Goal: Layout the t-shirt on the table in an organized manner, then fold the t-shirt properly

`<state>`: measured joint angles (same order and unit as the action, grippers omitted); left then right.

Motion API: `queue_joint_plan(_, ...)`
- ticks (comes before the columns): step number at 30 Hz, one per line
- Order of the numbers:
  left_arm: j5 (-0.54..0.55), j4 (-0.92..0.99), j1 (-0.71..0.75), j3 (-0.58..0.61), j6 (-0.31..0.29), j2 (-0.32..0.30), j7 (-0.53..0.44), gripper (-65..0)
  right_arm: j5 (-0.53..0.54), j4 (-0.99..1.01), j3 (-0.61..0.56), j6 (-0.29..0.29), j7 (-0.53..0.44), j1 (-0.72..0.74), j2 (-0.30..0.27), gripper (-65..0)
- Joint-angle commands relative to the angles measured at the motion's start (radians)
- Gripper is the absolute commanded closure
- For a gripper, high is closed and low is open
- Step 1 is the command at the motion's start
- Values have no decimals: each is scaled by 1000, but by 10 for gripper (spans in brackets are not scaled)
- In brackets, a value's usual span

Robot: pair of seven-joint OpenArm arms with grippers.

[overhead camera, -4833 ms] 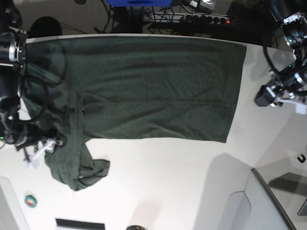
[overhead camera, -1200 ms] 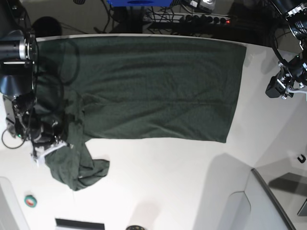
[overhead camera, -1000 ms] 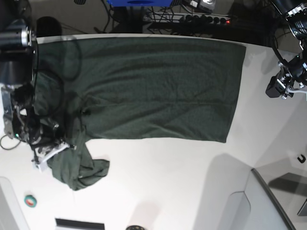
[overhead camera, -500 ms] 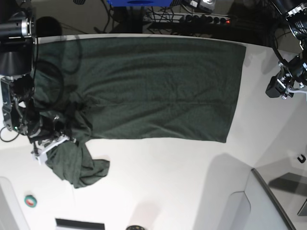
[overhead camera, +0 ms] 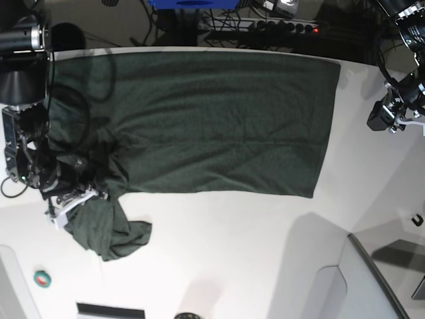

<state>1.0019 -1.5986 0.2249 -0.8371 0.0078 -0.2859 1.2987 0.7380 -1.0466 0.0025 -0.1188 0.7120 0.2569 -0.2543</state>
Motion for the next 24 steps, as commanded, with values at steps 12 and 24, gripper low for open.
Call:
queue_joint_plan(12,19,-13,-3,-9,-2,-20,-3,-189,8,-83,3,-2,-9,-1,-10,-6)
queue_joint_plan(24,19,-13,-8,-9,-2,-20,-3,-189,7,-289,4,3,77,-121,-9,-9)
